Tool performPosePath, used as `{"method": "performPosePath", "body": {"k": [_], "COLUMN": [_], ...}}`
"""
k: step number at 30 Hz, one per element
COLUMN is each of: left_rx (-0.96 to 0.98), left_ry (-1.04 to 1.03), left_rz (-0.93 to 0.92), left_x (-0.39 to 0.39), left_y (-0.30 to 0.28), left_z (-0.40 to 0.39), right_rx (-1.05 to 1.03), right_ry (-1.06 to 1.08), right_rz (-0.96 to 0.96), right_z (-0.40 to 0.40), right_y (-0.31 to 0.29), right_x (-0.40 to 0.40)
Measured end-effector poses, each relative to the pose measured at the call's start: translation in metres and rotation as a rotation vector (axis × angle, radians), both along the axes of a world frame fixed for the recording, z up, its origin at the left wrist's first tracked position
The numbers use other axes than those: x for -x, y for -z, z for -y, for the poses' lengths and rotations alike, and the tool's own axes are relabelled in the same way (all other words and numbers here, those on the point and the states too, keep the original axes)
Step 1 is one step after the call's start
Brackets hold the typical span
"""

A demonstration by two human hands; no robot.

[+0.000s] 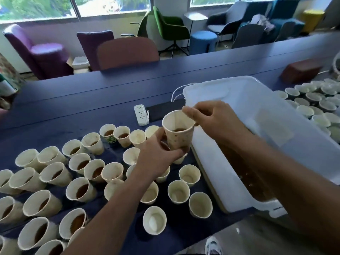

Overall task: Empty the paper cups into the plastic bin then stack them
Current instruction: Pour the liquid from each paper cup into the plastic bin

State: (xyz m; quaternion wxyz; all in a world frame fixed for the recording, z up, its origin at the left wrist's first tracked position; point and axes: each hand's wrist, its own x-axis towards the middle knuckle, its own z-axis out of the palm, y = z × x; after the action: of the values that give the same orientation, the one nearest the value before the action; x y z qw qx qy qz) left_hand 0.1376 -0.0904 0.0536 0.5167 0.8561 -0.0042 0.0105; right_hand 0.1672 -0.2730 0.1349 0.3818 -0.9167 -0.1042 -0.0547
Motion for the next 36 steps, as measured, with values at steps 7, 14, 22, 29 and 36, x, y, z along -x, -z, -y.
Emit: {"method": "performPosePath", "body": {"k": [7,14,22,29,36], "left_rx": [-0.001,-0.043,-0.207,-0.354,-0.348], "left_ry": [0.11,0.238,0.314,0.339,0.336], "left_rz": [0.063,0.073,0.117,0.083,0.044], "left_x": [-0.02,-0.023,-0.025,-0.024,-0.026], "left_y": [-0.017,-0.017,-0.002,0.012,0.015], "left_z": [0.046,0.082,0.088,0.081,0.079], "right_rx": [-0.262,-0.469,-0.31,-0.02,0.251], "right_ry": [-0.058,0.117,0.217,0.242,0.302], "right_rz": [-0.151,-0.001,0.052,-0.014,-0.021], "right_z": [0.043,0.055,0.094,0.129,0.136], "right_y": [0.027,0.041,0.042,0.059,0.082], "right_x": [0.017,0.027,0.016,-0.002,-0.01]}}
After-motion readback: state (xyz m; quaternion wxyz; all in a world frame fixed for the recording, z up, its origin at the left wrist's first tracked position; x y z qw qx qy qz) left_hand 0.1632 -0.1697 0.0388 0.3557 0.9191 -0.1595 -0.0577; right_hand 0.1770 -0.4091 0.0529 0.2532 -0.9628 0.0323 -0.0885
